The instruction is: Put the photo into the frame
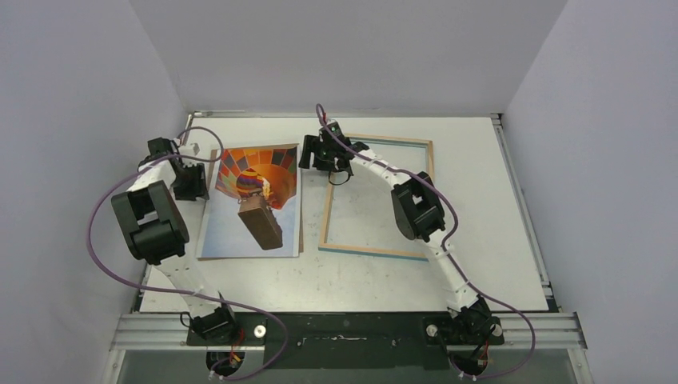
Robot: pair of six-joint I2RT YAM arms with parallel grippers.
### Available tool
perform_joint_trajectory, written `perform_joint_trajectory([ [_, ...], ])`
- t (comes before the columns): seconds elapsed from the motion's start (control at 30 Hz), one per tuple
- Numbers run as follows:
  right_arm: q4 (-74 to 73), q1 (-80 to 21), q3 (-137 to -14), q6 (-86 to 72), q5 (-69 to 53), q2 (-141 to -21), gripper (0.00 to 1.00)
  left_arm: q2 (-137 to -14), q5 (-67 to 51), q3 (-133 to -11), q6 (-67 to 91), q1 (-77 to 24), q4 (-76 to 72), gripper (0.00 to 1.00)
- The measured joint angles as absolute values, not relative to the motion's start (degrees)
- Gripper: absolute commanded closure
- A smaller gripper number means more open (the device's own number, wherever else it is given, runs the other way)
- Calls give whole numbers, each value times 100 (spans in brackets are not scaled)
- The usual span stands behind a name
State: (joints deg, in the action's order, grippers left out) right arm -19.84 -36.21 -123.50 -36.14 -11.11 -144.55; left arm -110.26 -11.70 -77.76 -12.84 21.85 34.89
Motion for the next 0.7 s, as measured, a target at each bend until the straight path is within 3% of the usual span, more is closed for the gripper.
perform_joint_trajectory([
  [0.7,-729,-3522,-12449,-4683,-2099,-14894,27,-11852,-902,-8556,-1022,2067,3039,58],
])
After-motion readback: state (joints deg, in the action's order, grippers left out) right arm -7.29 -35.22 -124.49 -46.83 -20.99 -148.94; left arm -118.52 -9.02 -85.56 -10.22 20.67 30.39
